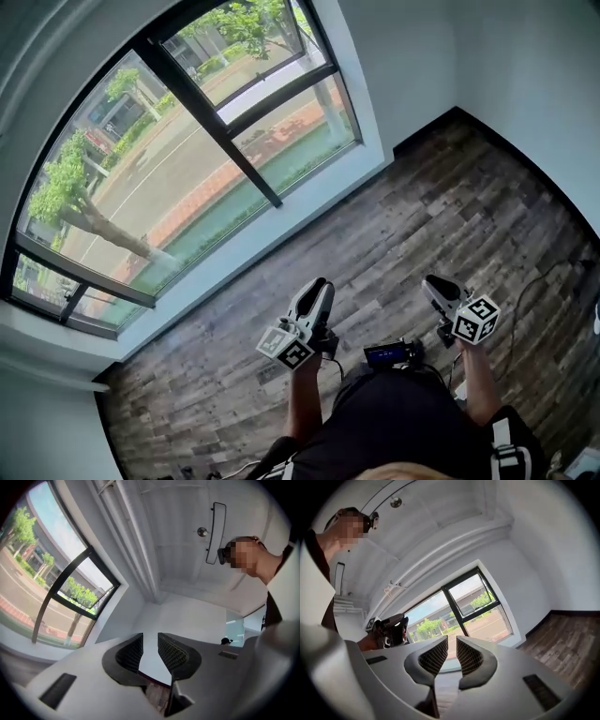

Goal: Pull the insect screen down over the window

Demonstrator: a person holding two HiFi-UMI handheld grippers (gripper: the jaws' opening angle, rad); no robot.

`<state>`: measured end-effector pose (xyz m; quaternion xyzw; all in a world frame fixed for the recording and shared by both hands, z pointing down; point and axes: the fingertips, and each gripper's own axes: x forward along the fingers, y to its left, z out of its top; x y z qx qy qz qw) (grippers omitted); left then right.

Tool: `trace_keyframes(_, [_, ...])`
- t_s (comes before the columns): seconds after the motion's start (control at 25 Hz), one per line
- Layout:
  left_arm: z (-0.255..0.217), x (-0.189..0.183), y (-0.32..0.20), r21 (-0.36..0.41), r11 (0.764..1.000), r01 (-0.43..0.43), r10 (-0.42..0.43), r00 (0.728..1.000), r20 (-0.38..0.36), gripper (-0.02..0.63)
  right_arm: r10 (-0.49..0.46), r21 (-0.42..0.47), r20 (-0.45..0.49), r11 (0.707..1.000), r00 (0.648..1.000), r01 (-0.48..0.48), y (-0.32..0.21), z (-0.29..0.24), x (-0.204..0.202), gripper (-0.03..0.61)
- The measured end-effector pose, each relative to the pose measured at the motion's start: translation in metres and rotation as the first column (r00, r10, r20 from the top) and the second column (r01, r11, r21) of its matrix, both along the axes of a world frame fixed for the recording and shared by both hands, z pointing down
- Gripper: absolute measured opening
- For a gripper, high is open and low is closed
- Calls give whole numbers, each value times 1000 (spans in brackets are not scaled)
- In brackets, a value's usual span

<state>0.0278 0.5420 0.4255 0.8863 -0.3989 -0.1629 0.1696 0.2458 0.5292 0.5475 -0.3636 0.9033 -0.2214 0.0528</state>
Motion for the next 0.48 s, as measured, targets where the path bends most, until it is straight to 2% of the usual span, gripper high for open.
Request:
trace_keyframes(0.08, [8, 3, -30, -37, 999, 16, -19, 998, -62, 107, -3, 27, -41, 1000, 999, 4, -32, -6, 7, 57])
trace_keyframes(0.16, [15, 1, -59, -81, 996, 28, -39, 990, -135, 107, 7, 40, -44, 999, 999, -5, -52, -9, 10, 57])
trace_keyframes(0.28, [14, 3, -110, -100, 995, 2, -33, 951, -307, 107, 30, 8, -56, 1000, 998, -29, -87, 0, 15, 57])
trace_keyframes(0.32, [13, 6, -128, -95, 995, -12, -21, 941, -339, 107, 35, -3, -62, 999, 997, -36, -98, 3, 16, 57])
trace_keyframes(0.48, [14, 15, -205, -57, 997, -43, 24, 954, -298, 107, 62, -12, -100, 998, 993, -64, -159, 13, 17, 57])
